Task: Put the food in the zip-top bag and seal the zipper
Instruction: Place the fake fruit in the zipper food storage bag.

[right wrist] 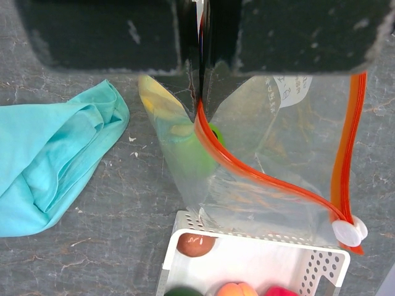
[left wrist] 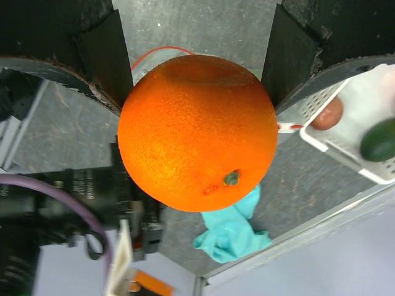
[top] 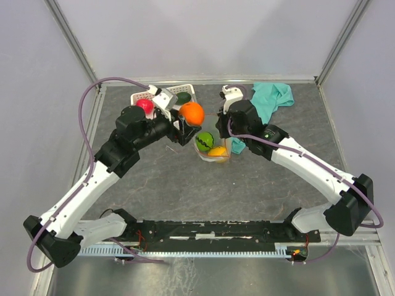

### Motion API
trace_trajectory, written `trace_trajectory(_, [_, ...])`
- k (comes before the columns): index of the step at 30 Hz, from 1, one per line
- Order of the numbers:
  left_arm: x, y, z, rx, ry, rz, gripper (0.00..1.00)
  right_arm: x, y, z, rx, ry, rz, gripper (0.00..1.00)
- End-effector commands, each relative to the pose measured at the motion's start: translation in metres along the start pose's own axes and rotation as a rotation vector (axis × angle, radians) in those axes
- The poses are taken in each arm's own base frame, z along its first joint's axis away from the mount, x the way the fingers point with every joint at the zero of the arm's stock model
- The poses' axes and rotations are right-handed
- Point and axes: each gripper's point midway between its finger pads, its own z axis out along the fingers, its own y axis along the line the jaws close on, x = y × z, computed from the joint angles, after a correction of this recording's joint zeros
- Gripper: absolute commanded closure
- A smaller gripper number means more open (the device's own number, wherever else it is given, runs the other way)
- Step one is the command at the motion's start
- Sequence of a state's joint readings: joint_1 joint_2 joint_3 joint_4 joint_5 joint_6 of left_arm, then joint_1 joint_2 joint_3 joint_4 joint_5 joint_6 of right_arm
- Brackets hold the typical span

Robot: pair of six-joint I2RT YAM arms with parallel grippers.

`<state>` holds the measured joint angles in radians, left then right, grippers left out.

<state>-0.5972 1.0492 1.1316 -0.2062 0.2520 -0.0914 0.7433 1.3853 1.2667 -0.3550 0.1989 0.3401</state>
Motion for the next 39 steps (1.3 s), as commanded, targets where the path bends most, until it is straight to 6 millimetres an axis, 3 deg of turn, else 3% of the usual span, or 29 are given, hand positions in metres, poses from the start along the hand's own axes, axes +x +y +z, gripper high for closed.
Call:
trace_trajectory(1, [-0.013, -0.033, -0.001, 0.127, -0.056, 0.074, 0.49, -0.024, 0.002, -0.012, -0.019, -0.088, 0.035, 0.98])
trace_trajectory(7, [0.01, -0.048, 0.012, 0.174, 0.009, 0.062, 0.49, -0.025, 0.002, -0.014, -0.017, -0.091, 0.05, 0.98])
trace_trajectory(23, [0.081, -0.016, 0.04, -0.004, 0.279, -0.016, 0.48, -0.022, 0.002, -0.016, -0.018, -0.086, 0.065, 0.98])
trace_trajectory(33, [0.091, 0.02, 0.046, -0.254, 0.352, -0.068, 0.35, -0.023, 0.01, -0.013, -0.056, -0.078, 0.076, 0.98])
trace_trajectory(39, [0.087, 0.027, 0.057, -0.33, 0.314, -0.158, 0.27, -0.02, 0.018, -0.01, -0.088, -0.063, 0.1, 0.98])
